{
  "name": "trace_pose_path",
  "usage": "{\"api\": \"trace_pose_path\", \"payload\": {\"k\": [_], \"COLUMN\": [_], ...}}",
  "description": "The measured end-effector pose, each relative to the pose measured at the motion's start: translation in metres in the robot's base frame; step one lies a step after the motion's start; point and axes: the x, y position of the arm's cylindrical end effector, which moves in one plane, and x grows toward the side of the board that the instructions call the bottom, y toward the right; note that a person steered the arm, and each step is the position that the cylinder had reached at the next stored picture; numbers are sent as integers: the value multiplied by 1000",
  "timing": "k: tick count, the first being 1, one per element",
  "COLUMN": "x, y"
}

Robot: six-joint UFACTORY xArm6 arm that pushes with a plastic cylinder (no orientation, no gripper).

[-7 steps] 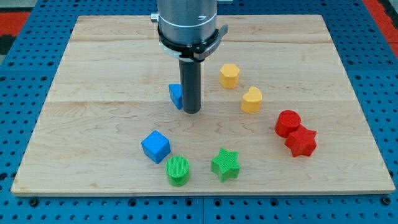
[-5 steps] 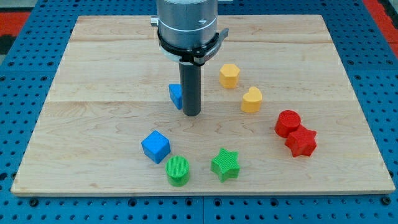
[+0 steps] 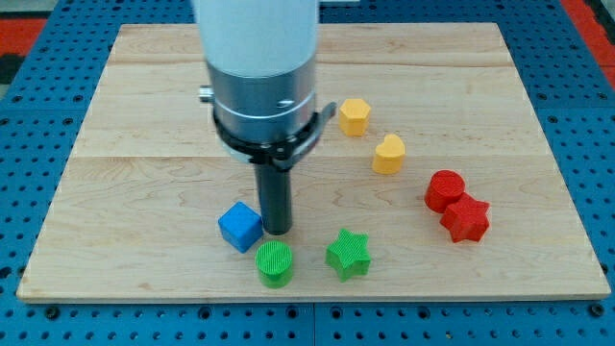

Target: Push blue cube towards the triangle

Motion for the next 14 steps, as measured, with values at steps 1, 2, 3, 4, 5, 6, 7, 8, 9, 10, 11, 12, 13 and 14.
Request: {"api": "trace_pose_path", "payload": {"k": [1,2,3,4,5,6,7,8,9,10,11,12,13,14], "x": [-3,2,4,-6,-37,-29,35,39,12,-13,6,32,32,32], "y": [0,8,-5,-40,-49,-134,-146,-102,-63,-65,-80,-102,-104,-111]}}
